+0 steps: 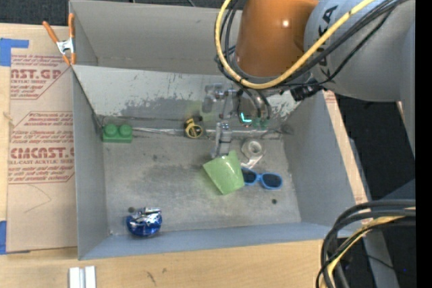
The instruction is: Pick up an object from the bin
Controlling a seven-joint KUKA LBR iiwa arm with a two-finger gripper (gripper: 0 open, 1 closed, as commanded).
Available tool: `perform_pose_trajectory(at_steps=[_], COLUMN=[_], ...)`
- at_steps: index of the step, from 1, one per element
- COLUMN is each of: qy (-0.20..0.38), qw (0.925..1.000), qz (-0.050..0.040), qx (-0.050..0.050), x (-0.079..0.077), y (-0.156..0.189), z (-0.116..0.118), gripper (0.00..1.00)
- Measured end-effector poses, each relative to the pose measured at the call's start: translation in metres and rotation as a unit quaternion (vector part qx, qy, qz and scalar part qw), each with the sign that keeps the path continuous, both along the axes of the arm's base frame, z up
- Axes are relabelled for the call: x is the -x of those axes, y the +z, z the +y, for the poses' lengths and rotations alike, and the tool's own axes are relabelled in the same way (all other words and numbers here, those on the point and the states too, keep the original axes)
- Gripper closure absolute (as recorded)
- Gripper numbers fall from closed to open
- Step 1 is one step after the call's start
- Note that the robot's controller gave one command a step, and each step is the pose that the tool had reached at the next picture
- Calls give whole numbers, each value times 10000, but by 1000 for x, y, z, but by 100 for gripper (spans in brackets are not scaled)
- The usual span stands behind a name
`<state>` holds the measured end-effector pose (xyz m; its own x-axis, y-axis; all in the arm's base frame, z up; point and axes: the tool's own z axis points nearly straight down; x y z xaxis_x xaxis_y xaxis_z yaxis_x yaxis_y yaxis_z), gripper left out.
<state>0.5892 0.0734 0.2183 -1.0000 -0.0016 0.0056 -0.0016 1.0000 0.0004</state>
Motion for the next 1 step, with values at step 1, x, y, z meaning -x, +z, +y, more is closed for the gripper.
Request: perform_pose_trajectory(at_steps=[1], qy=[723], qw=[9974], qz=[13], qx=[0], x=[49], y=[-87], z=[-24], gripper=[0])
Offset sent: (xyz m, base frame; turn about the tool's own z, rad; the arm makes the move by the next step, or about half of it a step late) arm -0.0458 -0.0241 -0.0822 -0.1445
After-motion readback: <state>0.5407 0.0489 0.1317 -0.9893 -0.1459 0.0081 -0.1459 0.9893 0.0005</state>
